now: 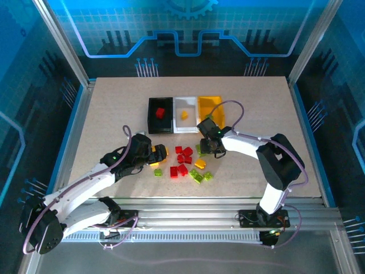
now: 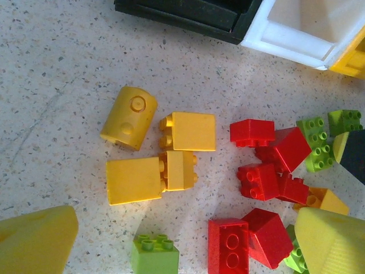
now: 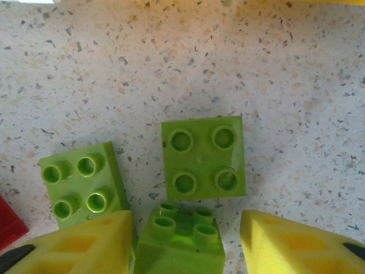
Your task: Sort the legos into containers by color
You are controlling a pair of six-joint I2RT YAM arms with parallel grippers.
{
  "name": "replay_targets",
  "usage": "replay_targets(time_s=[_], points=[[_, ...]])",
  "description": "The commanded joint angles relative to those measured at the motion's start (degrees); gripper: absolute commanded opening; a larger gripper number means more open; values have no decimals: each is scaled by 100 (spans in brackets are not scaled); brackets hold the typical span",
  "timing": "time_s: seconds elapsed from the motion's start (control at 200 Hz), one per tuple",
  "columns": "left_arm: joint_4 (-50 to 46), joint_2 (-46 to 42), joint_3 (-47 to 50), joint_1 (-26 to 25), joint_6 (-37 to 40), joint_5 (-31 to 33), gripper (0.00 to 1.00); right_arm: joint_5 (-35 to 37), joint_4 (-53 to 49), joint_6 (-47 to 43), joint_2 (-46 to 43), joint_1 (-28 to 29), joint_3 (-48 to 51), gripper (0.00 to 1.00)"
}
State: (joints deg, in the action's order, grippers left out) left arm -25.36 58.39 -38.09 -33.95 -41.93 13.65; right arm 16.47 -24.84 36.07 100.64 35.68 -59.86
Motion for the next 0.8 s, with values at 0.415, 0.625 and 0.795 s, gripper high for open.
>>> replay_targets(time_s=[0.415,0.625,0.795], points=[[67,84,-85,62,47,-228,99,31,-228,-254,-1053,-45,29,32],[112,152,-142,62,26,-248,99,-96,-293,-655,-1051,-557,-785,33],[93,167,-121,58,-30,-321,99,-246,-240,-794,-345,-864,-1560,34]])
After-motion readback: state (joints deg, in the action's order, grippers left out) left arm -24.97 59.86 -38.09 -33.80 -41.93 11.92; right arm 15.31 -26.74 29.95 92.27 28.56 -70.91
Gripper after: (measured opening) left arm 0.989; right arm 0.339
